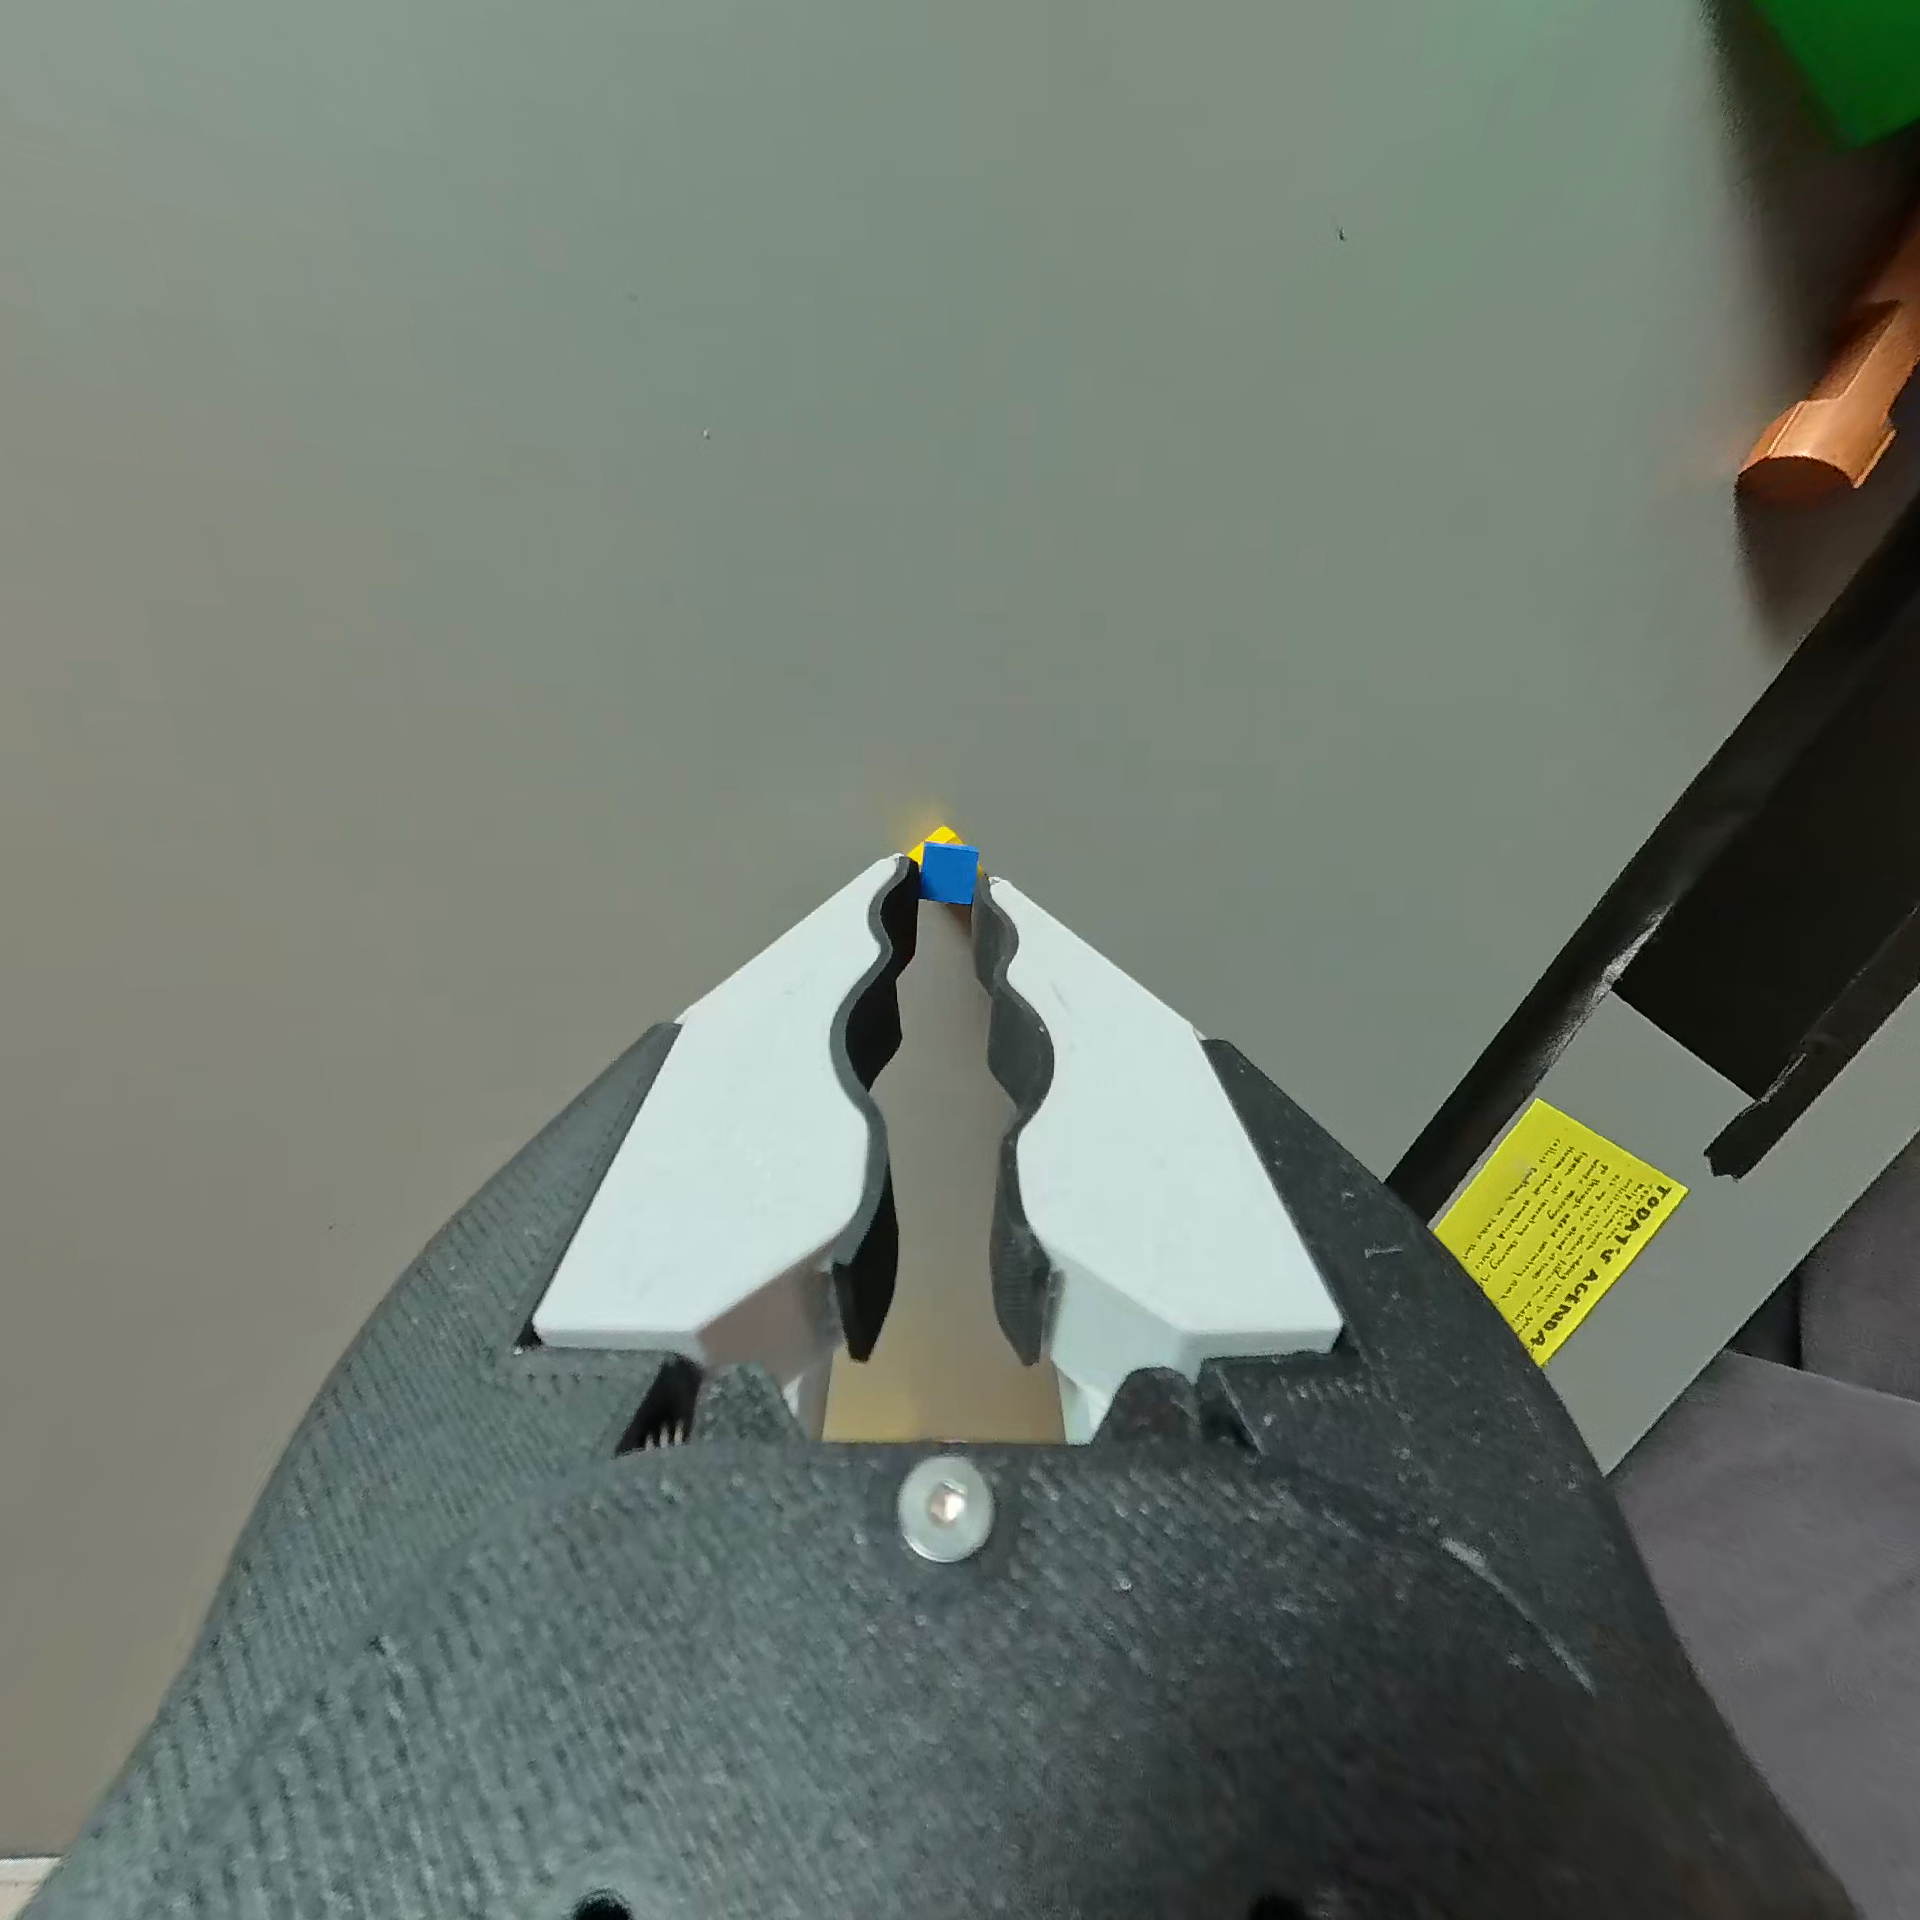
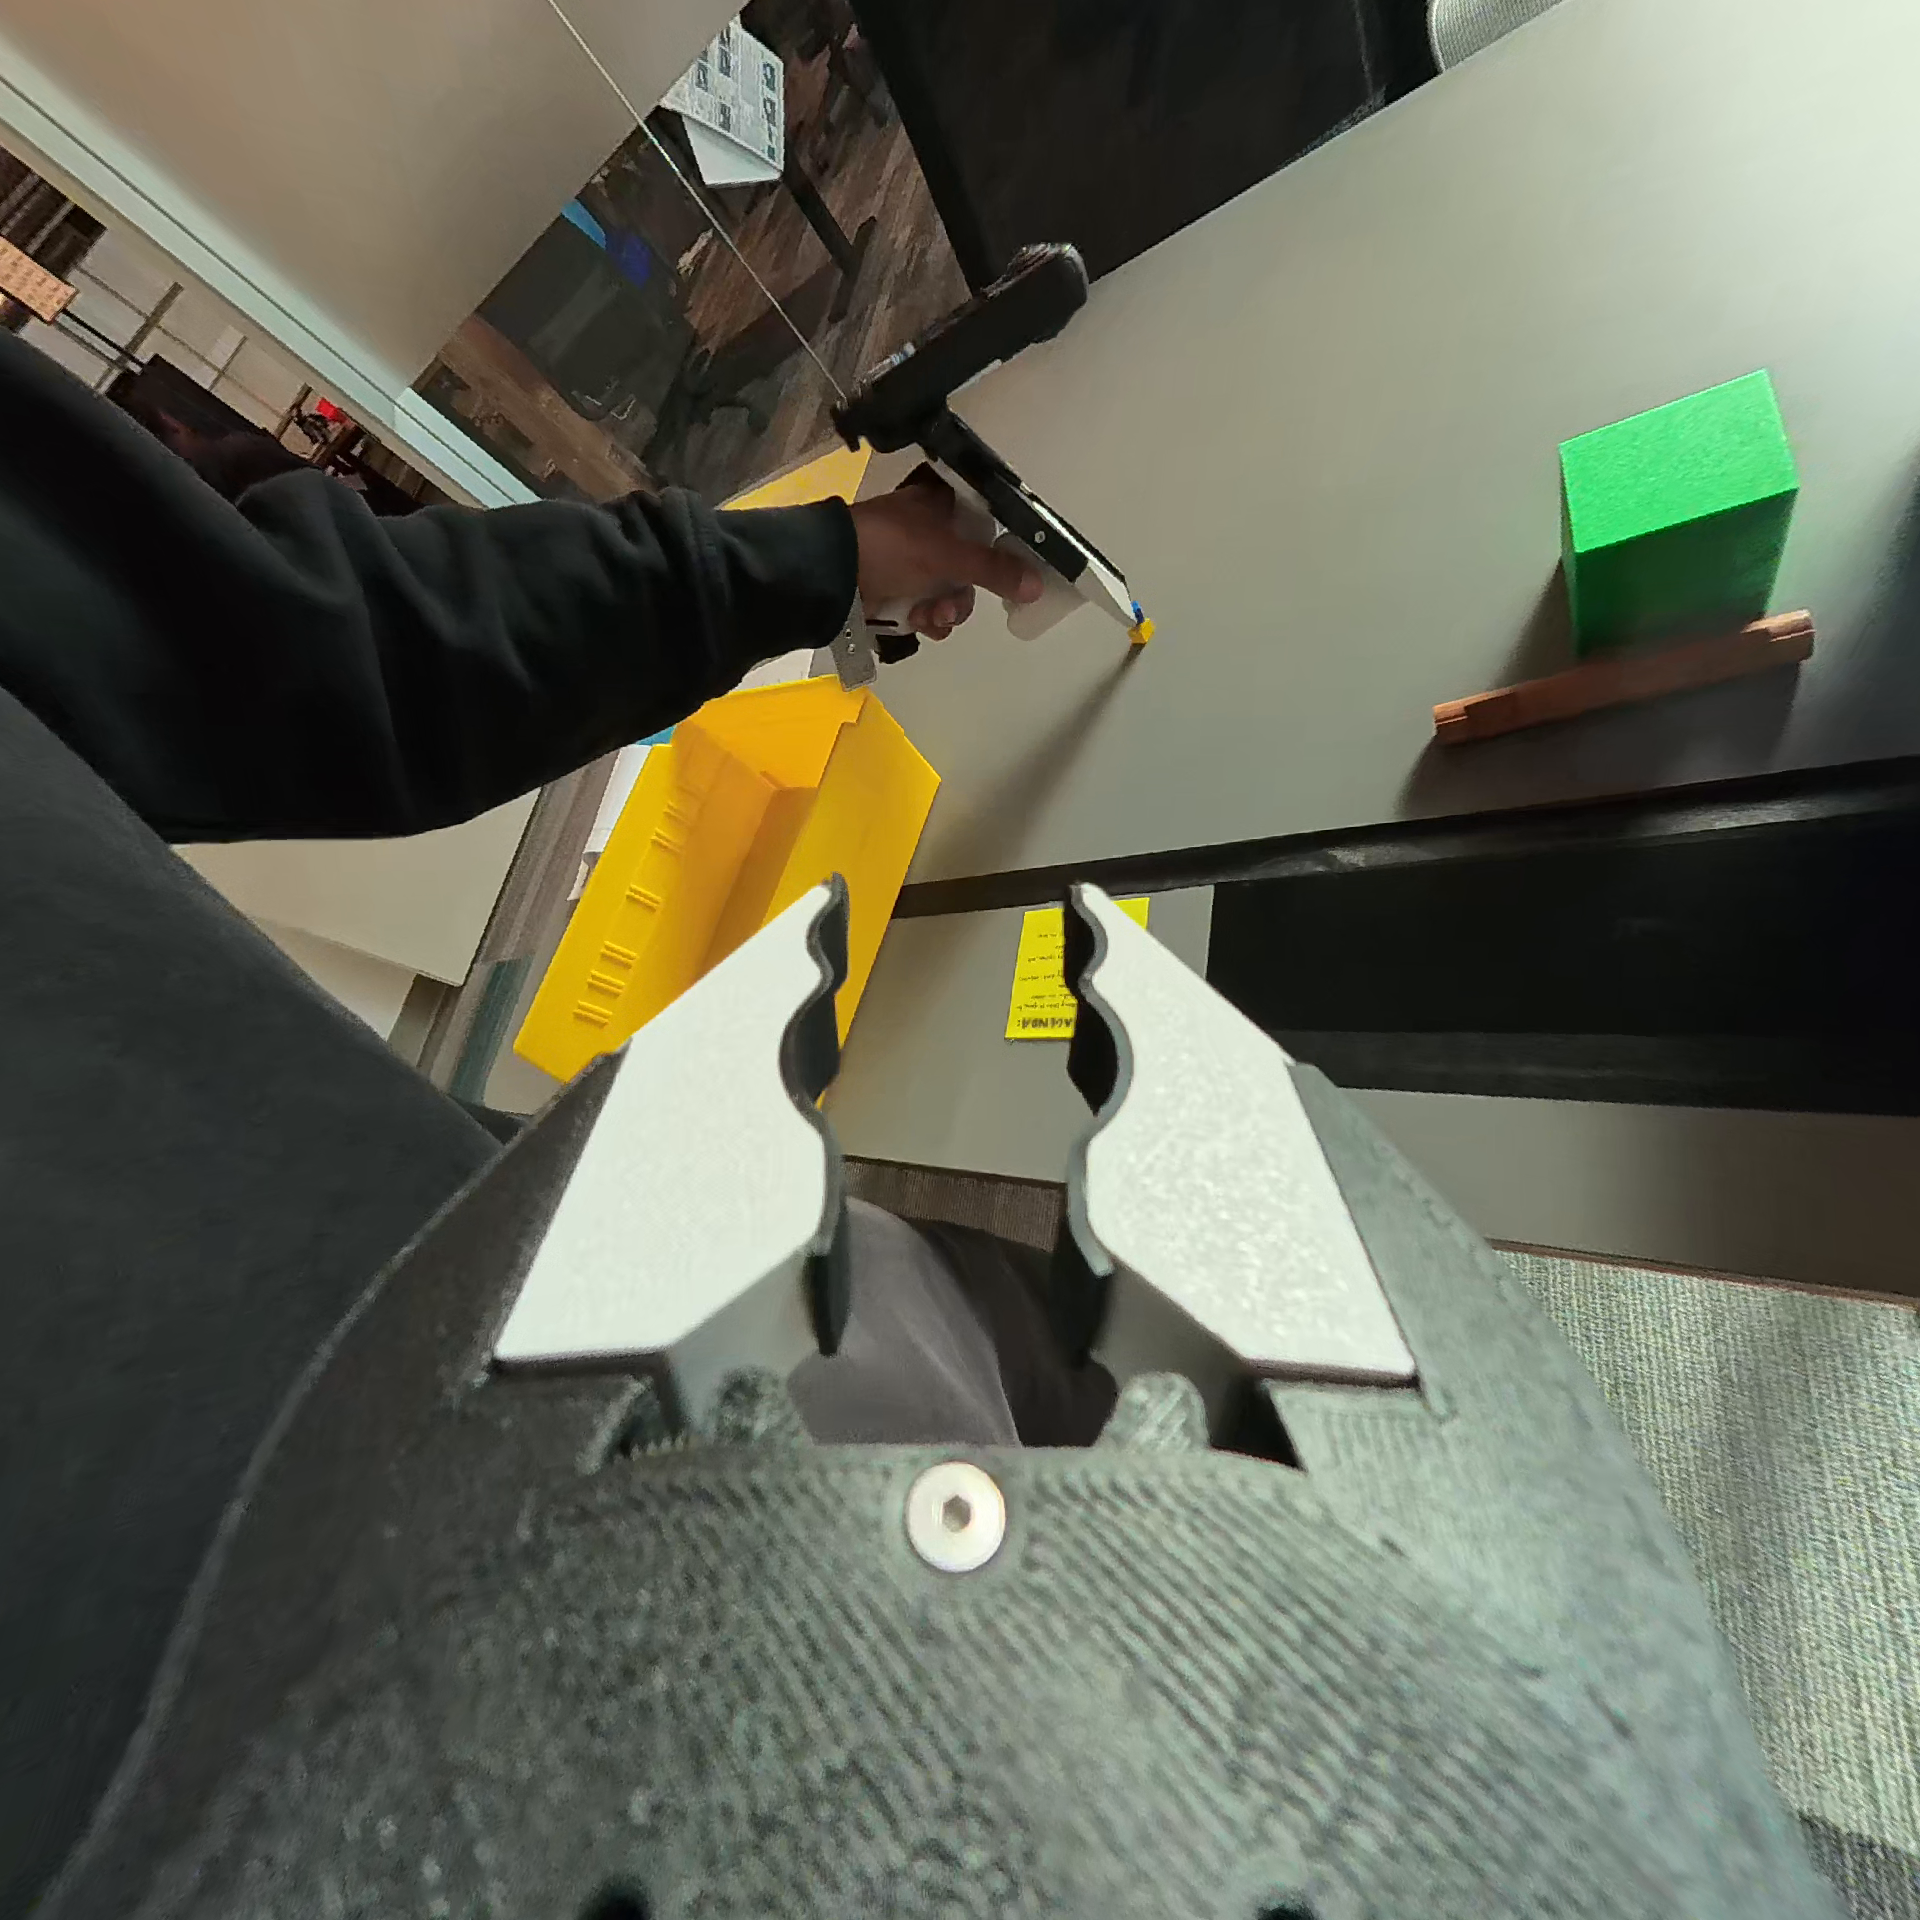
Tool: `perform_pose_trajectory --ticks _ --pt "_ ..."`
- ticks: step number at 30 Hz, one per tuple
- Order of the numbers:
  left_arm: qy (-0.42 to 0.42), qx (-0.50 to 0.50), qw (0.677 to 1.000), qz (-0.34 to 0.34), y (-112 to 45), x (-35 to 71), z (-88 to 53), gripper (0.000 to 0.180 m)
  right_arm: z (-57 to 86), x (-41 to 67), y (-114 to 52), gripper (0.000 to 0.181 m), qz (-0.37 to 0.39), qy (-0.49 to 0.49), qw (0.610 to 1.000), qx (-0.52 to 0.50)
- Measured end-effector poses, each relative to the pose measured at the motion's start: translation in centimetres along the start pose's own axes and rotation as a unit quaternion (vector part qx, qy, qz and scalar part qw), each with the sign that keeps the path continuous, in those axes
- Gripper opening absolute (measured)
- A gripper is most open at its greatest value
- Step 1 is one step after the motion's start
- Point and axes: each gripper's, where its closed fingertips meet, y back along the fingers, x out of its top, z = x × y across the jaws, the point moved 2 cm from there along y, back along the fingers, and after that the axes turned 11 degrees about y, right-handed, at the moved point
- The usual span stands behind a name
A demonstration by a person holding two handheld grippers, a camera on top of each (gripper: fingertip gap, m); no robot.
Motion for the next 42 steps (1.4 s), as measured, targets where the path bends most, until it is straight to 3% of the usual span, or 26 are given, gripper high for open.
perform_pose_trajectory --ticks 12,23,30,42 --pt "0.001 0.004 1.0 -0.006 0.2 0.0 0.1 0.014 0.3 -0.2 1.6 0.04 0.017 -0.007 1.0 -0.013" --pt "0.049 -0.002 0.992 0.114 8.1 0.9 2.3 0.01 0.2 0.8 1.9 0.04 0.03 0.042 0.998 0.04" --pt "0.167 0.018 0.965 0.203 16.0 -7.0 4.3 0.01 0.7 2.0 3.2 0.04 0.046 0.082 0.987 0.13" --pt "0.372 0.128 0.894 0.215 21.1 -31.1 2.9 0.011 -3.2 3.2 -0.3 0.039 0.044 0.115 0.961 0.249"
